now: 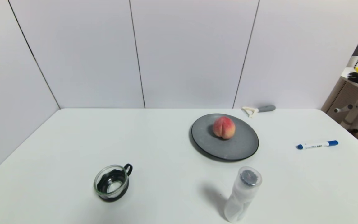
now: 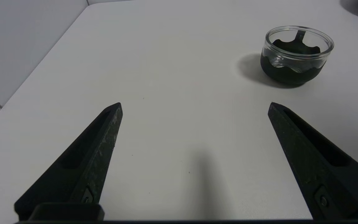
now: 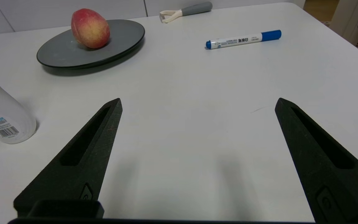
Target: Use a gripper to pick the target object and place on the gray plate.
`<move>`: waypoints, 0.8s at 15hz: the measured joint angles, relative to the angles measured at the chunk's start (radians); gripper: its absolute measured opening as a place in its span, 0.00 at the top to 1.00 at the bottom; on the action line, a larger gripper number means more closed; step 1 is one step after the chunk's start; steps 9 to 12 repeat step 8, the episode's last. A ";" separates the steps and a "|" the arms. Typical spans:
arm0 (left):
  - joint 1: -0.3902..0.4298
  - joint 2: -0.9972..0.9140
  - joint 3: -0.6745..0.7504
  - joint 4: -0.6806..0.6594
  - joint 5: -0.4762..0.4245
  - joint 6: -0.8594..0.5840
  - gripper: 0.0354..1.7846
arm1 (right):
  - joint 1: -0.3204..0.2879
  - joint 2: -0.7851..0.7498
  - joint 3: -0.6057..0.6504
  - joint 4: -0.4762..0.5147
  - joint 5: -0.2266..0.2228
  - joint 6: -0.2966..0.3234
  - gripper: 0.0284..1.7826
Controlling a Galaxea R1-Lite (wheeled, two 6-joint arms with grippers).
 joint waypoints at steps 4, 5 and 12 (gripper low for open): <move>0.000 0.000 0.000 0.000 0.000 0.000 0.06 | 0.000 0.000 0.000 0.000 -0.003 -0.002 0.05; 0.000 0.000 0.000 0.000 0.000 0.000 0.06 | 0.000 0.000 0.000 0.000 -0.008 0.004 0.05; 0.000 0.000 0.000 0.000 0.000 0.000 0.06 | 0.000 0.000 0.000 0.000 -0.009 0.009 0.05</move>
